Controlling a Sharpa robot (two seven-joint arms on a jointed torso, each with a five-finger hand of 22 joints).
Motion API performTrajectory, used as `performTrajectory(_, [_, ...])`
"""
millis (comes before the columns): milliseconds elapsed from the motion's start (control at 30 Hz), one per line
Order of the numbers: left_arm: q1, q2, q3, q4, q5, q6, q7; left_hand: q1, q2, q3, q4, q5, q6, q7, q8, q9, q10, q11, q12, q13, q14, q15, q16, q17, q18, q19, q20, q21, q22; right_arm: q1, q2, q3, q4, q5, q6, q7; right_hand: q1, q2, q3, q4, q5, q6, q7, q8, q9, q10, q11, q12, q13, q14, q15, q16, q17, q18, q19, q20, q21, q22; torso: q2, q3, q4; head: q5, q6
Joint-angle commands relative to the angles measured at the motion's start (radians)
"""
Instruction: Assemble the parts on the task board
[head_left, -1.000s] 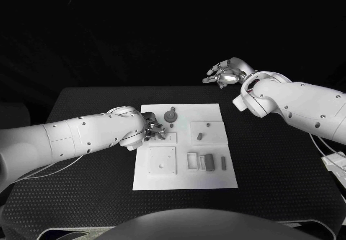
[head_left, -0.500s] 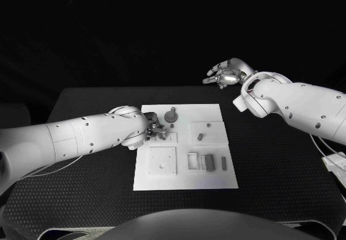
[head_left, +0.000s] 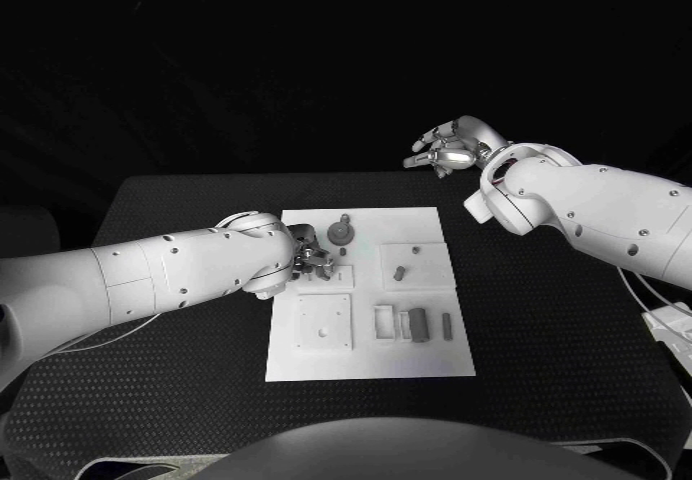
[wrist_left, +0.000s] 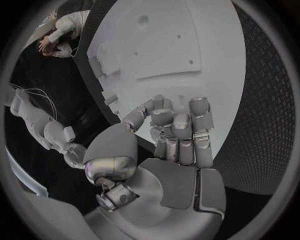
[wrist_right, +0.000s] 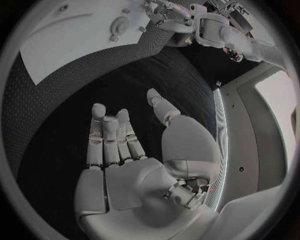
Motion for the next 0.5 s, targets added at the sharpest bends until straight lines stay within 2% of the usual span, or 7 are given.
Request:
performTrajectory(33, [-0.003, 0.005, -0.001, 0.007, -0.004, 0.033, 0.008, 0.004, 0.011, 0.053, 0.031, 0.077, 0.186, -0.099, 0.011, 0.004, 0.004, -0.011, 0.006, -0.001, 0.006, 0.001, 0.006, -0.002, 0.016, 0.017, -0.009, 0.005, 0.023, -0.001, 0.001, 0.001, -0.001, -0.002, 0.014, 0.007, -0.001, 0.013, -0.006, 0.002, 0.004, 0.002, 0.008, 0.006, -0.002, -0.008, 0.0, 0.003, -0.002, -0.005, 0.0, 0.004, -0.001, 0.012, 0.0, 0.004, -0.005, 0.014, 0.0, 0.0, 0.0004, 0.0, -0.001])
performTrajectory(267, [-0.003, 0.005, -0.001, 0.005, -0.004, 0.04, 0.008, -0.001, 0.012, 0.057, 0.031, 0.092, 0.188, -0.101, 0.016, 0.005, 0.005, -0.013, 0.01, -0.002, 0.007, 0.001, 0.01, -0.003, 0.014, 0.018, -0.007, 0.01, 0.023, -0.001, 0.001, 0.001, -0.001, -0.002, 0.015, 0.007, -0.001, 0.013, -0.006, 0.002, 0.004, 0.002, 0.008, 0.006, -0.002, -0.008, 0.0, 0.004, -0.002, -0.005, 0.001, 0.004, -0.002, 0.012, 0.0, 0.004, -0.005, 0.014, 0.0, -0.0003, 0.0006, -0.001, -0.001])
performTrajectory(500, [-0.003, 0.006, -0.001, 0.007, 0.006, 0.075, 0.004, -0.005, 0.016, 0.061, 0.031, 0.101, 0.189, -0.102, 0.02, 0.006, 0.005, -0.013, 0.013, -0.002, 0.007, 0.001, 0.013, -0.004, 0.013, 0.018, -0.005, 0.013, 0.023, -0.001, 0.001, 0.001, -0.001, -0.002, 0.015, 0.006, -0.001, 0.014, -0.007, 0.002, 0.004, 0.002, 0.008, 0.006, -0.002, -0.008, 0.0, 0.004, -0.003, -0.006, 0.001, 0.004, -0.002, 0.013, 0.0, 0.005, -0.005, 0.014, 0.0, -0.0004, 0.0002, -0.001, -0.002])
